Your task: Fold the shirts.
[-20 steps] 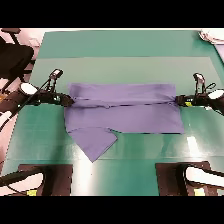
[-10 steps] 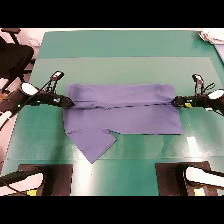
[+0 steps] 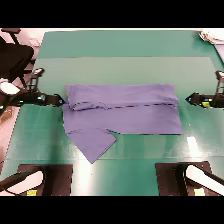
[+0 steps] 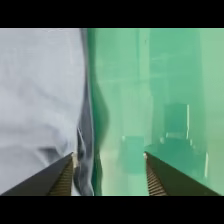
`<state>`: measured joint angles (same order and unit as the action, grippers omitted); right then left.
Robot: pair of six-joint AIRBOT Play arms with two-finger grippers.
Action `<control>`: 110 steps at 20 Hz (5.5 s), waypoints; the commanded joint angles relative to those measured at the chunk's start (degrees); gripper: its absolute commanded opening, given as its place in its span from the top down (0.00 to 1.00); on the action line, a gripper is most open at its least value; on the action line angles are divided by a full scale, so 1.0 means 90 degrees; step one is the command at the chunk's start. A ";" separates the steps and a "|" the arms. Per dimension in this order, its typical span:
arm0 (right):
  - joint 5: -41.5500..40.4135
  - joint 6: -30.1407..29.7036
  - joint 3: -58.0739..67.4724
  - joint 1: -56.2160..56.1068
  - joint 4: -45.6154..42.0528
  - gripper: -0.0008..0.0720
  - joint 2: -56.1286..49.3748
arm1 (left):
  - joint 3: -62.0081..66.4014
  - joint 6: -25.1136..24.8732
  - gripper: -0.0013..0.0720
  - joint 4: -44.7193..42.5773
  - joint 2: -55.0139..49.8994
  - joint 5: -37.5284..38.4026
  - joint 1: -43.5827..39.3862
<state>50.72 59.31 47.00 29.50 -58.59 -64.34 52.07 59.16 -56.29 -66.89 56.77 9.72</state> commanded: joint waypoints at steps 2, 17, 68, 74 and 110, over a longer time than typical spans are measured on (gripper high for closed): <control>0.1343 0.0131 0.0005 0.0707 0.0010 0.27 0.0702 | -0.0136 0.0364 0.03 0.0449 0.0882 0.1401 0.0639; 0.2625 0.1307 -0.1001 0.0661 -0.0010 0.27 0.1241 | -0.2599 0.3208 0.03 0.0799 0.3976 0.2263 -0.0296; 0.2560 0.1302 -0.1214 0.0661 -0.0437 0.30 0.1246 | -0.4806 0.5574 0.95 0.2147 0.4279 -0.1868 -0.2946; 0.2562 0.1311 -0.1214 0.0661 -0.1001 0.30 0.0823 | -0.4809 0.5513 0.95 0.2181 0.4279 -0.1936 -0.2946; 0.3065 0.0520 0.0729 0.0656 0.2072 0.96 -0.0163 | -0.3208 0.3704 0.95 0.2293 0.4277 -0.4112 -0.2946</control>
<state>78.17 64.75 49.82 35.42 -43.97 -62.98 22.70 93.78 -34.50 -28.45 25.52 -16.82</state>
